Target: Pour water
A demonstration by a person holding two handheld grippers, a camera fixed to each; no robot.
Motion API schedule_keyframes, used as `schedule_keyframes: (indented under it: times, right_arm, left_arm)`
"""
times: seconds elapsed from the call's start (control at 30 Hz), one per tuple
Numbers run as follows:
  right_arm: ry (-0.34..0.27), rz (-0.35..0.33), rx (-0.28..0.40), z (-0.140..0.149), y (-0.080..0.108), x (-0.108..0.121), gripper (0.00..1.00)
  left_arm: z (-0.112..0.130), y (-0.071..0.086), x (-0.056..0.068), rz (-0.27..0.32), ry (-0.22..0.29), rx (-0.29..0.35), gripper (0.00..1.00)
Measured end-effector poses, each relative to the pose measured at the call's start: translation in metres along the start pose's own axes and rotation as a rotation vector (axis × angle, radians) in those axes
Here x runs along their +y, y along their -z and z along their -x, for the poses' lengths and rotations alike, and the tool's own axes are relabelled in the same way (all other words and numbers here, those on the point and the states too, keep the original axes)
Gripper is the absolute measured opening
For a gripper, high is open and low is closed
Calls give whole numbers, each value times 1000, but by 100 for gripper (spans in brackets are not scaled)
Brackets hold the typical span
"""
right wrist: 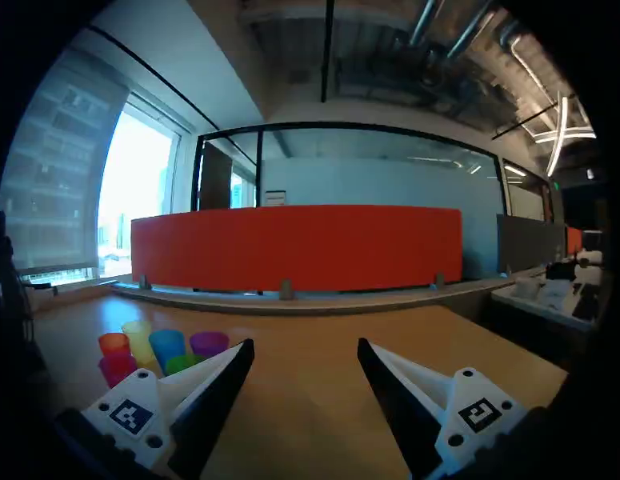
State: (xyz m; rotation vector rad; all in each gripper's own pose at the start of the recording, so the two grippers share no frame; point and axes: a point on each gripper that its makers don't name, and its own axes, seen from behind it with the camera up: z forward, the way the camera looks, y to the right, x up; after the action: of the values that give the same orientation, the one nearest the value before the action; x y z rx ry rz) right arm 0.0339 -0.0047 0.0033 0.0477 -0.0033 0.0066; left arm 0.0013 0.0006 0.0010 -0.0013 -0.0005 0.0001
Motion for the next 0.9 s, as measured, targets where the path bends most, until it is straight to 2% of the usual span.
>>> schedule_keyframes:
  times: [0.3,0.4,0.67,0.9]
  right_arm:
    - [54,-72,-27,-59,-5,-12,100]
    - [53,-102,-33,-78,-9,-19,100]
    - [25,-171,-36,-123,-18,-34,100]
    - [15,-216,-53,-139,-23,-42,100]
  left_arm:
    - [-40,-19,4,27,-24,-21,98]
    - [-61,-24,3,33,-35,-23,98]
    - [-110,-35,12,100,-23,-18,98]
    - [-133,-42,15,131,12,-25,98]
